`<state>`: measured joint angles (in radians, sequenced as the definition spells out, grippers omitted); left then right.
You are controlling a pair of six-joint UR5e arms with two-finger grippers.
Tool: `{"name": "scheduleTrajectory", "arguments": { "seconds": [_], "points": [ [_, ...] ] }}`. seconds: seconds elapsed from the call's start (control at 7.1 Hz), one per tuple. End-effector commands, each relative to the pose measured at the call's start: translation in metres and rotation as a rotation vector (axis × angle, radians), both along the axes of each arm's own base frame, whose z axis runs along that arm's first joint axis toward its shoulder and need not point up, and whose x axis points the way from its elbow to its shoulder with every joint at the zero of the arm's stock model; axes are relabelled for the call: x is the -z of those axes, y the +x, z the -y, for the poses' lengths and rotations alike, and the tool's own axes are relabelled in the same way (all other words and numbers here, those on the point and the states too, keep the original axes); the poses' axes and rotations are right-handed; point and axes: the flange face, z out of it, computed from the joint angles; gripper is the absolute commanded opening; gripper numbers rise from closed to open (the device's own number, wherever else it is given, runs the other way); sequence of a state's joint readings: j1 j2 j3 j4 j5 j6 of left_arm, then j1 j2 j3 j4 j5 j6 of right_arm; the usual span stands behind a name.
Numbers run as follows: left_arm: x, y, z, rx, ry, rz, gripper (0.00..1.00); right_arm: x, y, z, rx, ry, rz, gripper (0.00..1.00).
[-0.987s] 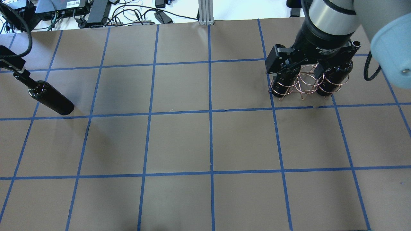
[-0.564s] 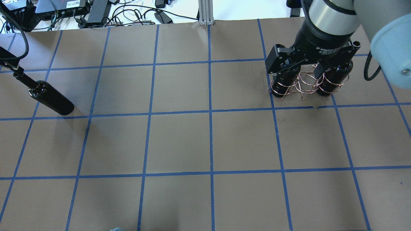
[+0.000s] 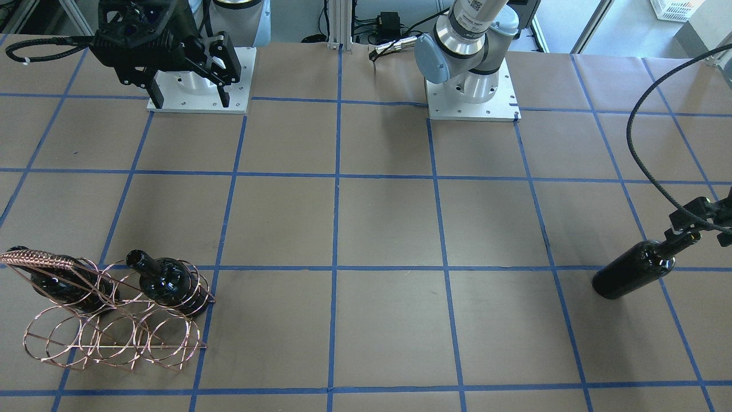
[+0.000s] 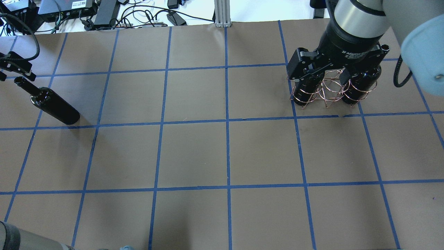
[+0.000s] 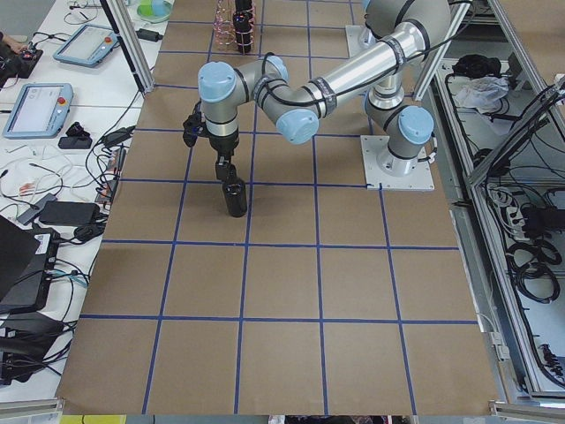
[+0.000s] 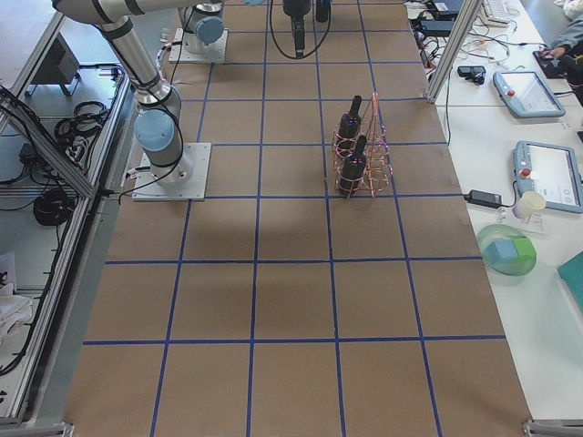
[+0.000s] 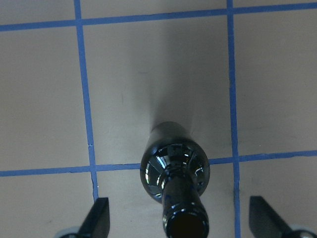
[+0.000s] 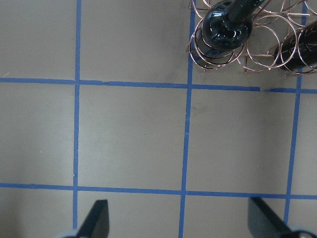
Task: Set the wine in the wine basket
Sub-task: 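Lower the left gripper and close it on the bottle neck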
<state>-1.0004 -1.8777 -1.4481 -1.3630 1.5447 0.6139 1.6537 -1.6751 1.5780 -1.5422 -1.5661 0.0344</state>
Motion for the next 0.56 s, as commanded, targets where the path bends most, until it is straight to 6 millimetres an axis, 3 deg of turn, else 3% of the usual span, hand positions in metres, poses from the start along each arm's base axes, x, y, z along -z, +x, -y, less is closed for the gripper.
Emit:
{"name": "scheduleTrajectory", "arguments": {
  "seconds": [0.0, 0.14, 0.28, 0.42],
  "points": [
    [0.015, -0.002, 0.002, -0.036, 0.026, -0.024, 1.0, 0.001, 0.0, 0.0, 0.001, 0.005, 0.0, 1.0],
    [0.021, -0.003, -0.001, -0.034, 0.041, -0.026, 1.0, 0.0, -0.001, -0.001, -0.005, 0.008, -0.003, 1.0],
    [0.028, -0.003, -0.004, -0.034, 0.061, -0.026, 0.86, 0.0, -0.001, -0.001, -0.004, 0.008, -0.003, 1.0],
    [0.03, -0.003, -0.005, -0.033, 0.068, -0.021, 0.82, 0.0, -0.001, 0.0, -0.004, 0.007, -0.002, 1.0]
  ]
}}
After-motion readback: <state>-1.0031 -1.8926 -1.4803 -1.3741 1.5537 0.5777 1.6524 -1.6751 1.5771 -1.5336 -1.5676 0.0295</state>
